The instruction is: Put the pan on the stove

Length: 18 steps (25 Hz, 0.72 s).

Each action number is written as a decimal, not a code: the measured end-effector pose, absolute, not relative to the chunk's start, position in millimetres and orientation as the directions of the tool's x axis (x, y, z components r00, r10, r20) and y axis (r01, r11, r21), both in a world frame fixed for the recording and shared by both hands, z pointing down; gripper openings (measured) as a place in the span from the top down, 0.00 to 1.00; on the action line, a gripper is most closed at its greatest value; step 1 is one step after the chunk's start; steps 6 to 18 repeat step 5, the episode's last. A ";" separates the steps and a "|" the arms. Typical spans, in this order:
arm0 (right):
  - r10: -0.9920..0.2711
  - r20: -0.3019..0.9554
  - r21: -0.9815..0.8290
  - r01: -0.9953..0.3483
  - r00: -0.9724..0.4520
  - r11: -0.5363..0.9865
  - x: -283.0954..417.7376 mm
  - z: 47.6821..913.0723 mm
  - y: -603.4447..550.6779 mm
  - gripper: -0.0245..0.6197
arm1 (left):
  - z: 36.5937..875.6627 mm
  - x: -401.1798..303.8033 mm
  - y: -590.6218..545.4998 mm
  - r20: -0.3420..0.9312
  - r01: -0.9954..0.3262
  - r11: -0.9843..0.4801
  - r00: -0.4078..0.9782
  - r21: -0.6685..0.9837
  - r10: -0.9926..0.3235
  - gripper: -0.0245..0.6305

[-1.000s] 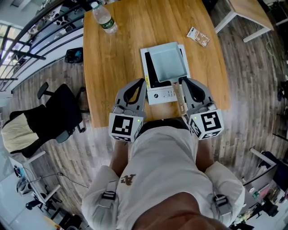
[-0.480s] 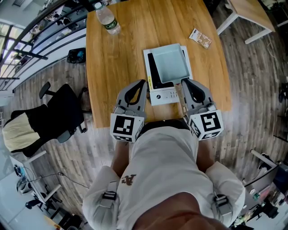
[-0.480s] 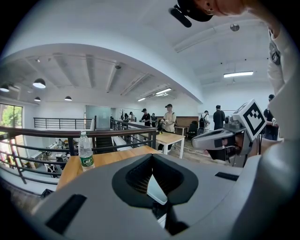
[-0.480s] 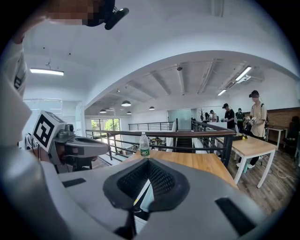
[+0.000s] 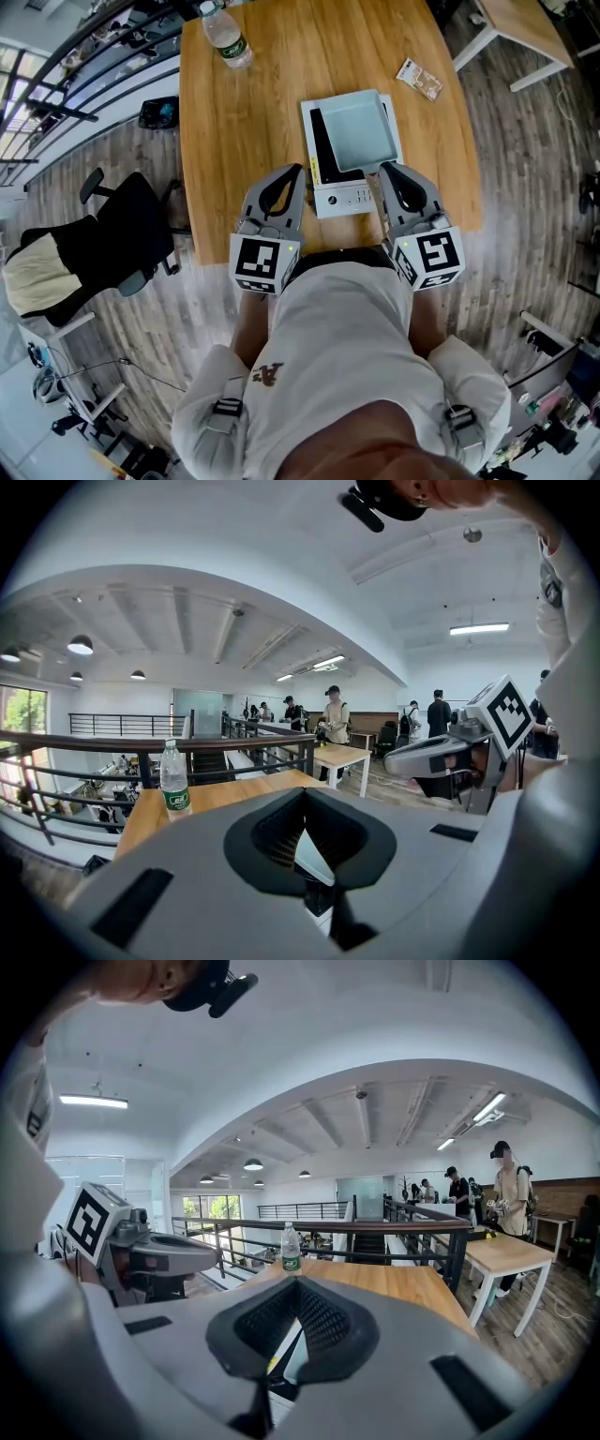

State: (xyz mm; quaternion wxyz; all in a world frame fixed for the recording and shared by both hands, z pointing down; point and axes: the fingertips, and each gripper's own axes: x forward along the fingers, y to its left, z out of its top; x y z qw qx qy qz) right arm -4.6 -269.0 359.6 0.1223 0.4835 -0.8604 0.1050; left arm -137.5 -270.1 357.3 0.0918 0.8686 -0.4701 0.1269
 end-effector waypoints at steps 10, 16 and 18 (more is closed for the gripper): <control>-0.805 0.315 -0.060 -0.857 -0.503 0.512 -9.0 360.2 -270.0 0.93 | 360.1 -141.4 -271.0 0.314 -0.840 -0.541 0.525 0.042 -0.791 0.93; -0.805 0.315 -0.060 -0.857 -0.503 0.512 -9.0 360.2 -270.0 0.93 | 360.1 -141.4 -271.0 0.314 -0.840 -0.541 0.525 0.042 -0.791 0.93; -0.805 0.315 -0.060 -0.857 -0.503 0.512 -9.0 360.2 -270.0 0.93 | 360.1 -141.4 -271.0 0.314 -0.840 -0.541 0.525 0.042 -0.791 0.93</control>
